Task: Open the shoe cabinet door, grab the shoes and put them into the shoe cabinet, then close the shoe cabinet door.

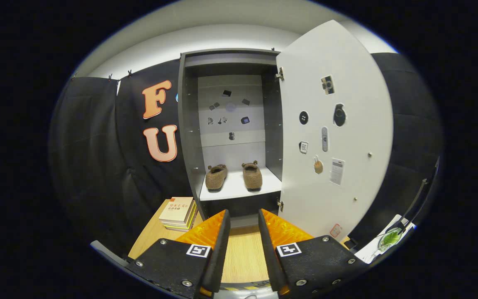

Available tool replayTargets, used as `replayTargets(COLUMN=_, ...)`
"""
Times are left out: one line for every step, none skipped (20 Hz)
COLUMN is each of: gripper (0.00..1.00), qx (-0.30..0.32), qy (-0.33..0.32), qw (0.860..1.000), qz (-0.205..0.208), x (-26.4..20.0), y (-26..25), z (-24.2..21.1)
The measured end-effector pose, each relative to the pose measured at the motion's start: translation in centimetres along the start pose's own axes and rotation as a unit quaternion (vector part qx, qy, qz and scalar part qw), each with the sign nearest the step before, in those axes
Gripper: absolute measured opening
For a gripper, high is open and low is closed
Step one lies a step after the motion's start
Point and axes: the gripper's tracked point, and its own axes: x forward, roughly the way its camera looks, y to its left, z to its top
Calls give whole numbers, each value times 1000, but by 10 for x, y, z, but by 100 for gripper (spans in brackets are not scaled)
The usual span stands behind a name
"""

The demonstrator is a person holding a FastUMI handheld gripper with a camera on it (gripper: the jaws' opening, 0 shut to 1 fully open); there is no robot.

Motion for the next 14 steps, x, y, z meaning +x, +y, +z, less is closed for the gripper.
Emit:
replayTargets(gripper=50, qx=2, qy=-3, qw=1000, qz=-2, x=-12, y=-9, z=-2)
replayTargets(gripper=52, qx=9, qy=-8, qw=1000, qz=-4, x=-25, y=-19, z=-3)
replayTargets(gripper=54, qx=17, qy=-13, qw=1000, qz=-3, x=-35, y=-28, z=-4)
replayTargets(gripper=56, qx=23, qy=-18, qw=1000, qz=-5, x=-42, y=-38, z=-3)
replayTargets(gripper=57, qx=25, qy=-25, qw=999, qz=-7, x=-48, y=-51, z=-3)
replayTargets(gripper=57, qx=22, qy=-29, qw=999, qz=-9, x=-54, y=-65, z=-5)
replayTargets(gripper=57, qx=19, qy=-30, qw=999, qz=-14, x=-57, y=-81, z=-7)
replayTargets(gripper=58, qx=16, qy=-32, qw=999, qz=-19, x=-61, y=-99, z=-9)
replayTargets(gripper=59, qx=14, qy=-34, qw=999, qz=-24, x=-63, y=-117, z=-9)
replayTargets(gripper=59, qx=15, qy=-33, qw=999, qz=-26, x=-66, y=-137, z=-10)
replayTargets(gripper=60, qx=19, qy=-34, qw=999, qz=-30, x=-67, y=-156, z=-11)
replayTargets(gripper=61, qx=24, qy=-33, qw=999, qz=-32, x=-67, y=-175, z=-11)
replayTargets(gripper=62, qx=27, qy=-27, qw=999, qz=-31, x=-67, y=-191, z=-14)
replayTargets(gripper=62, qx=28, qy=-30, qw=999, qz=-31, x=-64, y=-208, z=-14)
